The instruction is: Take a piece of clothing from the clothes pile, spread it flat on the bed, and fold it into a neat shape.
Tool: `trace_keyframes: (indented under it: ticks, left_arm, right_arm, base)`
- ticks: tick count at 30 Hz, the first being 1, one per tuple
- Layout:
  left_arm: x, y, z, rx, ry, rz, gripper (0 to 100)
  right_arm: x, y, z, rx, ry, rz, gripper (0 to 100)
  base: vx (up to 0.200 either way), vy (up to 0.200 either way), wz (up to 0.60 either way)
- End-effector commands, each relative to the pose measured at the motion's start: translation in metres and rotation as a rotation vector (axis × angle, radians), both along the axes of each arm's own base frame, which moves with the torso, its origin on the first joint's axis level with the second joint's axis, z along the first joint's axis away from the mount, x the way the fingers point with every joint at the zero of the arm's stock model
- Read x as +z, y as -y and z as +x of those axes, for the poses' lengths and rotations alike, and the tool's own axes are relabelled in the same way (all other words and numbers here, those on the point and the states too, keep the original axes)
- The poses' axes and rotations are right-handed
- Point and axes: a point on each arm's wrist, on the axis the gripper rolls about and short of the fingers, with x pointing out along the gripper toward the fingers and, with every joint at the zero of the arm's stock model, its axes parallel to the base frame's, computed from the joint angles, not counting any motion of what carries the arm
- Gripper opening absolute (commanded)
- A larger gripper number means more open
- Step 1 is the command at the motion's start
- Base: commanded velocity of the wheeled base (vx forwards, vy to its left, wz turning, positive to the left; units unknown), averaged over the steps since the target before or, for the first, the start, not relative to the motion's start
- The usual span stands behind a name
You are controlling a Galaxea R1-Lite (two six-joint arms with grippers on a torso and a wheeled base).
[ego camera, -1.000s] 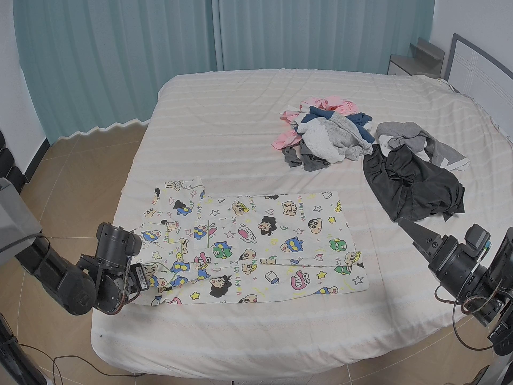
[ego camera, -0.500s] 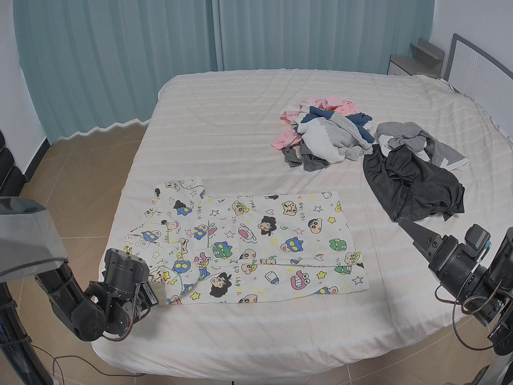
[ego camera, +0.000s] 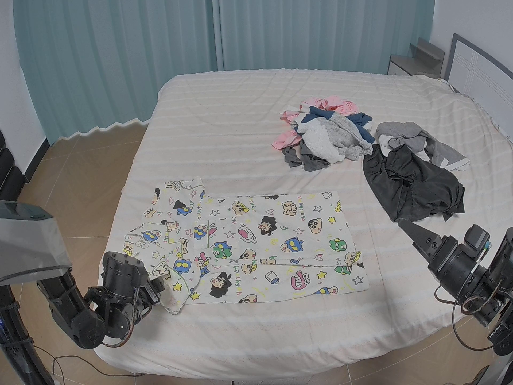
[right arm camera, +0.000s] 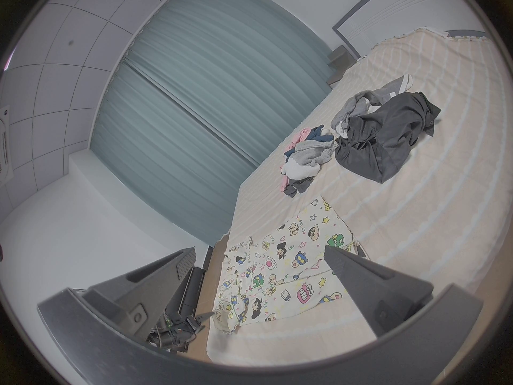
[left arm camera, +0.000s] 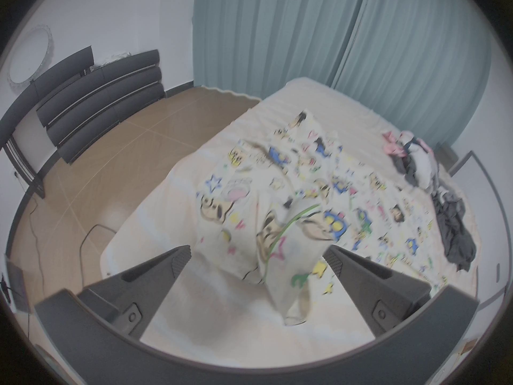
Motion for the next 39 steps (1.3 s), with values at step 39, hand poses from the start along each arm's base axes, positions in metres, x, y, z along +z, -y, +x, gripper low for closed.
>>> trace_keyframes:
  ticks: [39]
  left_arm:
    - [0.0, -0.015, 0.061, -0.261, -0.172, 0.481, 100]
  right_arm:
    - [-0.002, 0.0, 0.001, -0.004, -0.01, -0.005, 100]
  base:
    - [0.0, 0.0, 0.0]
